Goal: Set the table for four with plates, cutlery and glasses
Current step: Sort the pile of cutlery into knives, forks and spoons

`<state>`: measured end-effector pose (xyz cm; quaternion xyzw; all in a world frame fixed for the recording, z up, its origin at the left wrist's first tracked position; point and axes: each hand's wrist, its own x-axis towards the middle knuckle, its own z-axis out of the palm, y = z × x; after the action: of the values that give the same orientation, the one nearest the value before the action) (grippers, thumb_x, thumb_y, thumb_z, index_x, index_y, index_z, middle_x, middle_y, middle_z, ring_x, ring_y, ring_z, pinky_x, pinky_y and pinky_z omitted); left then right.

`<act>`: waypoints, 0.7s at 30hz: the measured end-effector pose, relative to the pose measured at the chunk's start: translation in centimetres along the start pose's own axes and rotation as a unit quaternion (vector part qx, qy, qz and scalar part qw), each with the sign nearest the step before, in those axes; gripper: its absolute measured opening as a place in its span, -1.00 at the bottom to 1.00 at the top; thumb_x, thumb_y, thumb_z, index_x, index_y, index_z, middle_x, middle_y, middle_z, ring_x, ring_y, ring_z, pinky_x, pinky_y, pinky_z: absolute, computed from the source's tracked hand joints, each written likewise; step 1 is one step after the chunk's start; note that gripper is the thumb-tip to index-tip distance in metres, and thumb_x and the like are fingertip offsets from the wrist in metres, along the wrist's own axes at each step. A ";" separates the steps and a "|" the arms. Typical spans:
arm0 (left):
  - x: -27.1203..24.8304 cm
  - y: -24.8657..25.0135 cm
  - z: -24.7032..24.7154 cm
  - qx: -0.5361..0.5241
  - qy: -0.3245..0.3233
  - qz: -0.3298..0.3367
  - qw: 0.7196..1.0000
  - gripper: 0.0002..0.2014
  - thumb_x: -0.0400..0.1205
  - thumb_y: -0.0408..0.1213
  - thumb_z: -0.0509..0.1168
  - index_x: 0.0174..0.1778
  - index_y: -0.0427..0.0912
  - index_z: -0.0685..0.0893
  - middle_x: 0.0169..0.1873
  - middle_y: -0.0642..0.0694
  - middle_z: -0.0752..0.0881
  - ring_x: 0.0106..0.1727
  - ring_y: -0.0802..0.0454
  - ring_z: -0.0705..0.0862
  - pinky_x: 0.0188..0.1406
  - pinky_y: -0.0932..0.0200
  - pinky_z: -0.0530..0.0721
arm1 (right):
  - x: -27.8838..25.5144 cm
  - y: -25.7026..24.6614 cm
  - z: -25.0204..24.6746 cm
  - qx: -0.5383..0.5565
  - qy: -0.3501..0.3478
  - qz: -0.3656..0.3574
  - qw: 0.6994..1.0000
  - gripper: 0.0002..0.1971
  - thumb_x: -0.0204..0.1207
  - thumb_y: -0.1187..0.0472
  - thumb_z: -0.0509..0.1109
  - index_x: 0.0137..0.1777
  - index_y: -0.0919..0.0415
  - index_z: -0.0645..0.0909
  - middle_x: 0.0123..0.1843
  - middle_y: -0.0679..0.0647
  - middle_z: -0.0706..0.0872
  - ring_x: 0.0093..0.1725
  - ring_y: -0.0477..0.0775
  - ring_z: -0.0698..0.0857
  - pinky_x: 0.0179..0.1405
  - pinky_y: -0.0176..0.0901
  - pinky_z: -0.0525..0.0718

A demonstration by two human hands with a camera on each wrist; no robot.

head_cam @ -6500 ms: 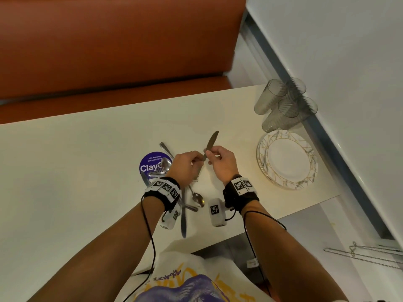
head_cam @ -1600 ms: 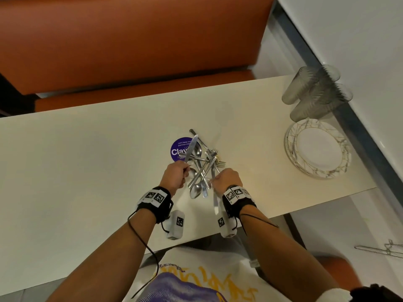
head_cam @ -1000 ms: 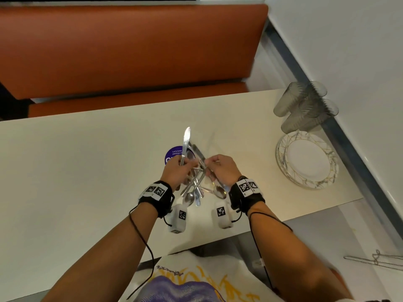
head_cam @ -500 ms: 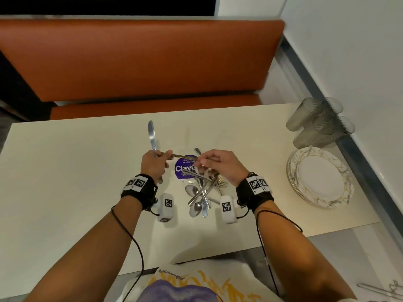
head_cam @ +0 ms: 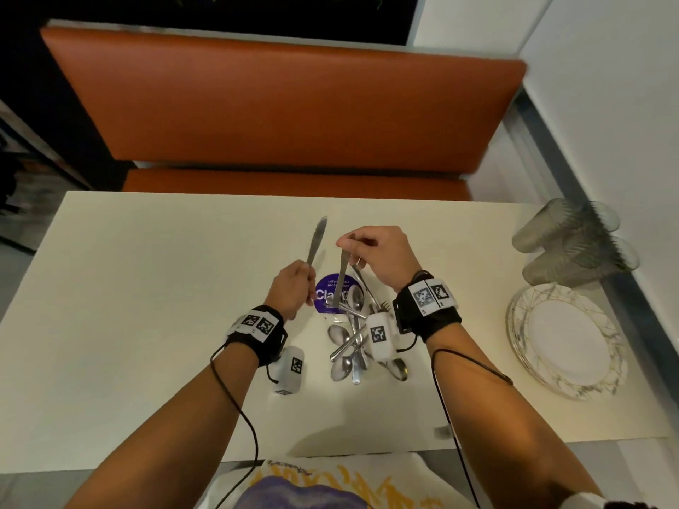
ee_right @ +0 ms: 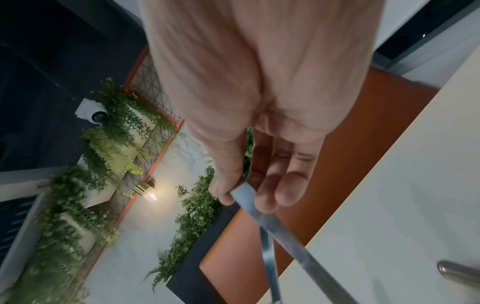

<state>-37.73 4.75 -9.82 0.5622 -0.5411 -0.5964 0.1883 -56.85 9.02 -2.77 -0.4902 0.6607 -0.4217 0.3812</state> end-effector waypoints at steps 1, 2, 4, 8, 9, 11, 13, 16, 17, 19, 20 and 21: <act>-0.1 0.1 0.5 -0.009 -0.012 0.008 1.000 -0.72 0.76 -0.24 0.04 -0.13 -0.17 0.62 -0.35 -0.13 0.77 -0.27 -0.15 0.74 -0.15 -0.10 0.74 | 0.2 0.0 0.3 0.014 0.014 0.005 1.000 -0.87 0.59 0.15 0.54 -0.02 0.20 0.85 -0.29 0.12 0.83 -0.35 0.04 0.76 -0.22 -0.07 0.79; -0.2 0.3 1.0 -0.021 -0.023 0.013 0.999 -0.71 0.78 -0.24 0.04 -0.14 -0.17 0.62 -0.30 -0.17 0.81 -0.23 -0.17 0.78 -0.10 -0.09 0.76 | 0.3 0.2 0.6 0.027 0.029 0.010 0.999 -0.88 0.59 0.16 0.55 -0.04 0.20 0.85 -0.35 0.14 0.81 -0.40 0.07 0.73 -0.23 -0.03 0.80; -0.6 1.0 2.0 -0.058 -0.047 0.009 0.997 -0.71 0.81 -0.28 0.04 -0.11 -0.23 0.61 -0.24 -0.28 0.84 -0.20 -0.21 0.82 -0.16 -0.02 0.79 | 0.5 0.3 1.2 0.048 0.055 0.022 0.997 -0.89 0.59 0.19 0.55 -0.06 0.23 0.83 -0.39 0.17 0.79 -0.43 0.13 0.72 -0.24 0.05 0.80; -1.4 2.0 3.3 -0.145 -0.108 -0.007 0.984 -0.75 0.79 -0.34 0.06 -0.08 -0.30 0.59 -0.32 -0.39 0.74 -0.40 -0.24 0.71 -0.40 0.02 0.70 | 0.9 0.6 1.4 0.095 0.132 0.073 0.984 -0.82 0.50 0.25 0.62 -0.01 0.30 0.72 -0.37 0.21 0.81 -0.45 0.18 0.73 -0.32 0.05 0.81; -1.5 2.0 3.4 -0.151 -0.116 -0.010 0.982 -0.76 0.78 -0.32 0.07 -0.09 -0.29 0.60 -0.36 -0.34 0.70 -0.46 -0.19 0.64 -0.43 0.05 0.64 | 1.0 0.8 1.3 0.102 0.143 0.081 0.981 -0.80 0.48 0.24 0.64 -0.02 0.28 0.70 -0.36 0.21 0.82 -0.45 0.17 0.73 -0.34 0.04 0.81; -1.5 2.0 3.6 -0.164 -0.126 -0.020 0.978 -0.73 0.76 -0.27 0.07 -0.12 -0.27 0.62 -0.43 -0.25 0.60 -0.52 -0.11 0.50 -0.49 0.10 0.48 | 1.3 1.3 1.1 0.096 0.151 0.086 0.980 -0.78 0.45 0.21 0.67 -0.04 0.23 0.69 -0.33 0.17 0.83 -0.44 0.14 0.75 -0.34 -0.02 0.78; -1.5 2.0 3.8 -0.189 -0.135 -0.038 0.972 -0.70 0.75 -0.22 0.07 -0.16 -0.24 0.63 -0.46 -0.21 0.52 -0.56 -0.08 0.41 -0.54 0.13 0.37 | 1.5 1.5 0.9 0.056 0.160 0.084 0.982 -0.77 0.41 0.12 0.69 -0.06 0.13 0.71 -0.27 0.07 0.82 -0.35 0.12 0.77 -0.33 -0.05 0.78; -1.4 2.0 3.9 -0.220 -0.138 -0.058 0.964 -0.69 0.71 -0.17 0.14 -0.26 -0.23 0.64 -0.49 -0.16 0.47 -0.61 -0.06 0.37 -0.59 0.17 0.32 | 1.6 1.6 0.7 0.022 0.168 0.080 0.982 -0.69 0.39 0.05 0.70 0.02 0.07 0.68 -0.19 0.04 0.80 -0.28 0.12 0.80 -0.30 -0.04 0.82; -1.5 2.1 3.8 -0.225 -0.142 -0.062 0.962 -0.68 0.70 -0.17 0.16 -0.30 -0.22 0.64 -0.49 -0.16 0.46 -0.62 -0.06 0.37 -0.60 0.17 0.33 | 1.6 1.6 0.7 0.027 0.166 0.080 0.983 -0.66 0.41 0.06 0.70 0.07 0.09 0.65 -0.19 0.06 0.82 -0.32 0.12 0.80 -0.32 -0.05 0.82; -1.5 2.2 3.7 -0.231 -0.153 -0.066 0.958 -0.66 0.70 -0.16 0.17 -0.35 -0.20 0.64 -0.50 -0.15 0.45 -0.62 -0.07 0.37 -0.60 0.16 0.34 | 1.6 1.7 0.7 0.031 0.157 0.075 0.984 -0.62 0.43 0.09 0.68 0.15 0.10 0.62 -0.19 0.10 0.84 -0.35 0.12 0.80 -0.34 -0.04 0.82; -1.6 2.2 3.7 -0.234 -0.156 -0.068 0.957 -0.65 0.70 -0.16 0.17 -0.35 -0.21 0.65 -0.50 -0.15 0.45 -0.62 -0.06 0.37 -0.60 0.16 0.34 | 1.6 1.7 0.6 0.031 0.150 0.072 0.986 -0.60 0.45 0.11 0.67 0.20 0.10 0.62 -0.20 0.10 0.84 -0.35 0.13 0.80 -0.33 -0.03 0.83; -1.6 2.2 3.6 -0.236 -0.157 -0.070 0.956 -0.64 0.71 -0.15 0.16 -0.35 -0.21 0.66 -0.50 -0.15 0.46 -0.62 -0.05 0.36 -0.59 0.16 0.32 | 1.6 1.7 0.6 0.035 0.143 0.067 0.987 -0.59 0.46 0.13 0.66 0.26 0.09 0.62 -0.21 0.10 0.85 -0.35 0.12 0.80 -0.32 -0.02 0.84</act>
<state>-41.26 6.87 -7.96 0.4376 -0.3671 -0.7995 0.1858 -57.23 7.63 -4.66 -0.3657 0.7244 -0.4841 0.3274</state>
